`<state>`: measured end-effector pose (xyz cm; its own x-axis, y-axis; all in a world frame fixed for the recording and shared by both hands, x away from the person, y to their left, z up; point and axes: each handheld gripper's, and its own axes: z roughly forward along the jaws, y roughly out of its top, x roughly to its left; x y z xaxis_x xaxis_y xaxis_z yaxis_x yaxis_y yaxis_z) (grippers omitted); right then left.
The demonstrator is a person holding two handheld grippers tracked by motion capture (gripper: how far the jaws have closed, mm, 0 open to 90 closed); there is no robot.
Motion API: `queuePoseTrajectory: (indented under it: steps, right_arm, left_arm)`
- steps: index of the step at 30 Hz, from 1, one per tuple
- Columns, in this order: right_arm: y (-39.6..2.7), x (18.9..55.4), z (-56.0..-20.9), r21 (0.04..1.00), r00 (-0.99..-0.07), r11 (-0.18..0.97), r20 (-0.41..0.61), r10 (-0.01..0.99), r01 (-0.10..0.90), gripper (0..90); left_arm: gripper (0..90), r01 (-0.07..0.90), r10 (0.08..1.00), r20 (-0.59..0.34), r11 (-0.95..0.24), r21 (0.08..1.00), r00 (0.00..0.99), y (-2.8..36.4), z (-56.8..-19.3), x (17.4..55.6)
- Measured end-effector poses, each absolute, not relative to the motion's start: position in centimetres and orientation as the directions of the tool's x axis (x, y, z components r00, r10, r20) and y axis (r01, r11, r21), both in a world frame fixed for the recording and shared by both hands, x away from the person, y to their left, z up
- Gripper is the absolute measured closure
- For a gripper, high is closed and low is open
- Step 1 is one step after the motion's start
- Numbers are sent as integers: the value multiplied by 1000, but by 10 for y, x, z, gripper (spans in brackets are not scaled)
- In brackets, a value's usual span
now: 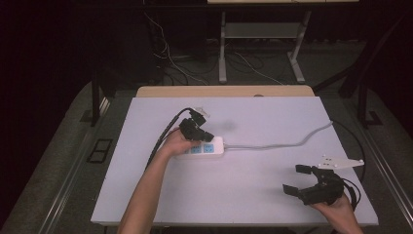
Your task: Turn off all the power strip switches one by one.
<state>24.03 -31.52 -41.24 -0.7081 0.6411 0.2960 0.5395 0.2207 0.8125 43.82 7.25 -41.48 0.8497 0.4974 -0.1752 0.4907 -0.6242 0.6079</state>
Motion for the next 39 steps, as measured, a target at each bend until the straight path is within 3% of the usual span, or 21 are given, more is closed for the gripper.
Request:
queuePoseTrajectory:
  steps: [13, 16, 25, 31, 39]
  right_arm:
    - [-313, 243, -415, 806, -706, 222, 305, 640, 549, 4]
    - [-314, 244, -415, 806, -705, 220, 306, 639, 550, 4]
    - [-314, 244, -415, 807, -707, 220, 306, 638, 548, 4]
    - [-314, 244, -414, 809, -708, 218, 306, 636, 546, 4]
    - [-313, 243, -413, 813, -709, 212, 308, 634, 543, 4]
  left_arm:
    - [895, 447, 501, -90, -660, 604, 861, 62, -406, 433]
    - [894, 411, 492, -30, -693, 592, 870, 61, -403, 431]
    - [890, 413, 493, -68, -637, 651, 868, 72, -386, 425]
    - [655, 441, 484, -142, -587, 679, 863, 82, -373, 417]
    - [193, 472, 537, -178, -479, 740, 825, 109, -367, 391]
